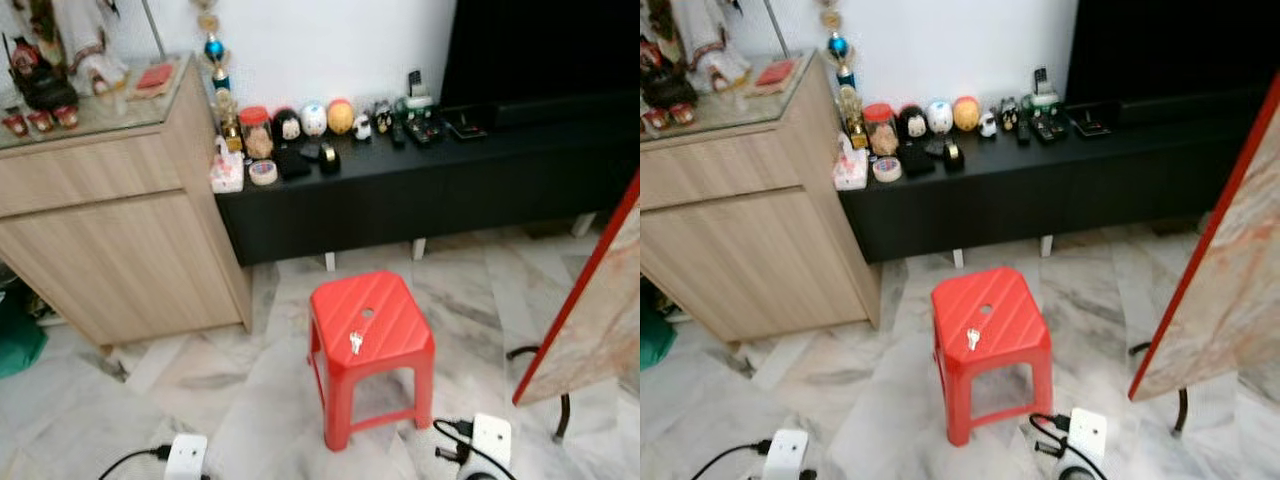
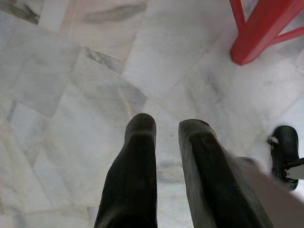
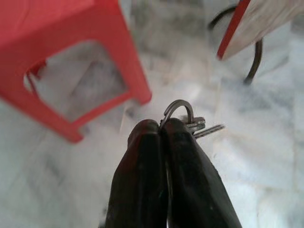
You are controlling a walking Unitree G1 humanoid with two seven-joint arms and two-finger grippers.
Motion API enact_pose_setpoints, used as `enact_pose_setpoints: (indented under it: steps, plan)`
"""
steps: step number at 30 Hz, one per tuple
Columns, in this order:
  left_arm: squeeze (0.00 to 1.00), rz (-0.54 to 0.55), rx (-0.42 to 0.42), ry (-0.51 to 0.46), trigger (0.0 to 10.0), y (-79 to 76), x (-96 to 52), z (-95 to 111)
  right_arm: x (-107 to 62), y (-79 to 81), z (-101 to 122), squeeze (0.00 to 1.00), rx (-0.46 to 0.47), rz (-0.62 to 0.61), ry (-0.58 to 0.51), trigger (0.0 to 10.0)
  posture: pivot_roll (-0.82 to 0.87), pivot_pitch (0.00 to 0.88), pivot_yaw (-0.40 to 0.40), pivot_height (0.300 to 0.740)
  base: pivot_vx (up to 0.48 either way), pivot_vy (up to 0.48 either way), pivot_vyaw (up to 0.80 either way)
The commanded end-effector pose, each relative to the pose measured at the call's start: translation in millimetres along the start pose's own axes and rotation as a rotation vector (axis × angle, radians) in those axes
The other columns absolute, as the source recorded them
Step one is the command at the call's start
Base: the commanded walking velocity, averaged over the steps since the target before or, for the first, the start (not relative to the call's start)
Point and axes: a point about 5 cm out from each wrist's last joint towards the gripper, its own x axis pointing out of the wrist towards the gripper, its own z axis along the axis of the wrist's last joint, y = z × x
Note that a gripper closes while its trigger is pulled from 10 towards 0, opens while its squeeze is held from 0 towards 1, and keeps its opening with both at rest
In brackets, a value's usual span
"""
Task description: Hang keys on a hook
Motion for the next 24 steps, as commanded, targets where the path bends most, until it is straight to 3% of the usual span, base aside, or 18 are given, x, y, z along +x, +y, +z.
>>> enact_pose_setpoints:
  steps: [1, 24]
  plan:
    - [0.0, 0.018, 0.024, 0.037, 10.0, 7.4, -1.8, -7.3, 1.1, 8.4, 6.1, 0.0, 0.006, 0.021, -0.026, 10.0, -0.08, 0.0, 0.055, 0.74, 0.0, -0.36, 0.0]
    - [0.0, 0.03, 0.019, 0.041, 10.0, 13.0, -0.1, -2.0, 5.3, 12.3, 22.9, 0.0, 0.017, 0.022, -0.073, 10.0, -0.05, 0.0, 0.04, 0.74, 0.0, -0.363, 0.0]
